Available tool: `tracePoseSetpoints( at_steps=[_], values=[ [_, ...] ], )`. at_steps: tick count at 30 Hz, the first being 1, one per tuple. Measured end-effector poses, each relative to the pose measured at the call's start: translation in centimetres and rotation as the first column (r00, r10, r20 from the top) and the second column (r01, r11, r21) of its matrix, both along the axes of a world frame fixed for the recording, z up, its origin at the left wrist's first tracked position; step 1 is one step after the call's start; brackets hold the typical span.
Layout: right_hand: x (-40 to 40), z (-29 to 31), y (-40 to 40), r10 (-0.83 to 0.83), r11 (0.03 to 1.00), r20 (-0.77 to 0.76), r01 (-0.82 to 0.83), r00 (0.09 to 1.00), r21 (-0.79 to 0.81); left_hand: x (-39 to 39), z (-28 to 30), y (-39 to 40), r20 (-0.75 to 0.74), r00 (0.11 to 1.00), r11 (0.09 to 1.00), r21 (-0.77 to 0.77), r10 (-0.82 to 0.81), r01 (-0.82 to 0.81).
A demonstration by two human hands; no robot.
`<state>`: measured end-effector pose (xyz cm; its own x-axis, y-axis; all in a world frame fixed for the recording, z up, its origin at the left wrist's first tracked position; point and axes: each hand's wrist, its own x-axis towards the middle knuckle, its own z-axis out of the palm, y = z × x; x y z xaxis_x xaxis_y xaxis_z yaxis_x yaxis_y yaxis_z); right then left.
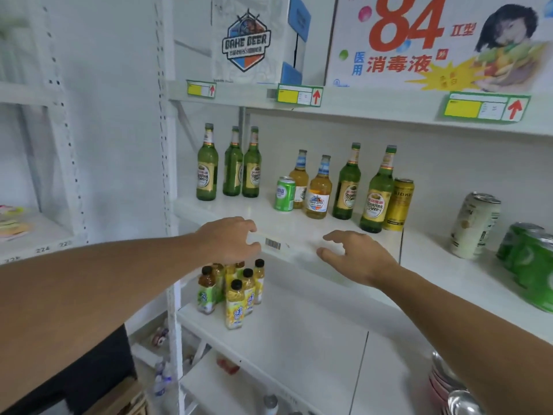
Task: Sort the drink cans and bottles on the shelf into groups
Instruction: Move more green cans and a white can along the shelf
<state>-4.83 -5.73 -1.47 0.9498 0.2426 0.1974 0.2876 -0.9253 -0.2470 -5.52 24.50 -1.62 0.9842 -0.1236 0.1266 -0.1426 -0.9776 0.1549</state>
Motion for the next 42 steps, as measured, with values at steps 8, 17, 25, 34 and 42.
tracePoseSetpoints(
  at_steps=[8,17,25,34,42],
  values=[
    [6.4,0.8,6.2,0.086,0.996,0.017,-0.086,0.996,0.003,3.4,0.4,4.4,-0.009,0.996,0.996,0.028,0.086,-0.085],
    [16.0,2.1,9.6,0.082,0.995,0.072,-0.085,0.994,0.041,10.3,2.4,7.6,0.006,0.986,0.984,0.072,0.164,-0.164],
    [21.9,1.9,11.5,-0.081,0.980,0.145,0.053,0.986,0.189,16.6,2.6,10.8,0.067,0.964,0.964,-0.094,0.256,-0.249],
    [26.3,-0.4,15.0,-0.246,0.827,0.027,0.195,0.969,0.527,23.2,0.9,15.6,0.082,0.874,0.688,-0.653,0.479,-0.317],
    [28.5,-1.4,16.5,-0.369,0.673,-0.055,0.307,0.928,0.673,28.2,0.4,18.0,0.028,0.911,0.590,-0.770,0.412,-0.243]
  ],
)
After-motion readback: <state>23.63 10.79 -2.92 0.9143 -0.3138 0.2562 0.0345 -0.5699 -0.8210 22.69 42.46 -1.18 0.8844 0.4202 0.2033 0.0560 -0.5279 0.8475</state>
